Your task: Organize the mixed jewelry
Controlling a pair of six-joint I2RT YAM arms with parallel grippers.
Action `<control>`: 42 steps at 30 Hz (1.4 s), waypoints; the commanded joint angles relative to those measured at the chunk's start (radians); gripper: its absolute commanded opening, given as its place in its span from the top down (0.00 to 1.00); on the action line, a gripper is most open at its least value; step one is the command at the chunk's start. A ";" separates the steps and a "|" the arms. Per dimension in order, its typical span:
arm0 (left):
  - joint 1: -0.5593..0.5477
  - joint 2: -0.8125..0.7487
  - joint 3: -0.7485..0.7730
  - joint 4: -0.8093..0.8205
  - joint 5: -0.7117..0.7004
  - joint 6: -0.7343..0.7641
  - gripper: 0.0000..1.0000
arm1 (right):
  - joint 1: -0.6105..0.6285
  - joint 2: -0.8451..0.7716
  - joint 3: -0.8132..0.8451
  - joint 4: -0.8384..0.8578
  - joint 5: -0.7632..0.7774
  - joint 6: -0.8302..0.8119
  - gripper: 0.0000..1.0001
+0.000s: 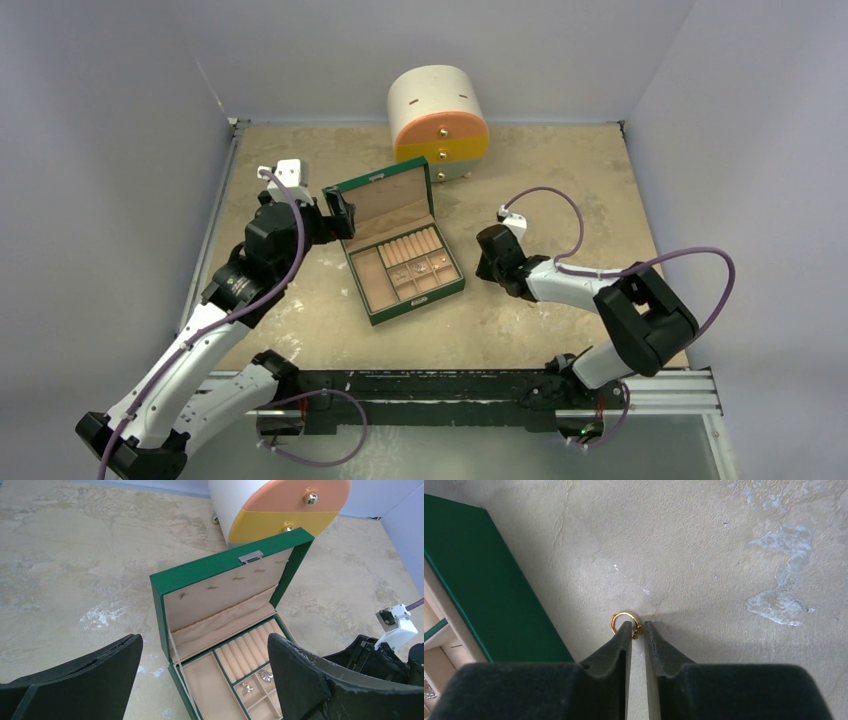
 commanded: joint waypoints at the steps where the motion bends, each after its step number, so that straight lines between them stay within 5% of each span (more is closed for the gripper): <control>1: 0.006 -0.014 0.018 0.040 0.005 -0.019 0.04 | -0.005 0.011 0.022 0.009 0.017 0.019 0.84; 7: 0.006 -0.013 0.017 0.041 0.005 -0.018 0.04 | -0.006 -0.005 0.018 0.009 0.016 0.016 0.99; 13: 0.006 -0.014 0.016 0.043 0.020 -0.015 0.04 | -0.006 -0.062 0.002 0.003 0.010 0.001 1.00; 20: -0.002 0.001 0.005 0.103 0.245 -0.005 0.04 | -0.006 -0.207 -0.021 -0.015 0.005 -0.073 1.00; 27: -0.086 0.036 0.005 0.137 0.422 -0.026 0.04 | 0.004 -0.431 -0.063 0.035 -0.178 -0.184 1.00; 42: -0.110 -0.018 -0.269 0.318 0.573 -0.379 0.02 | 0.254 -0.560 -0.033 0.128 -0.221 -0.203 1.00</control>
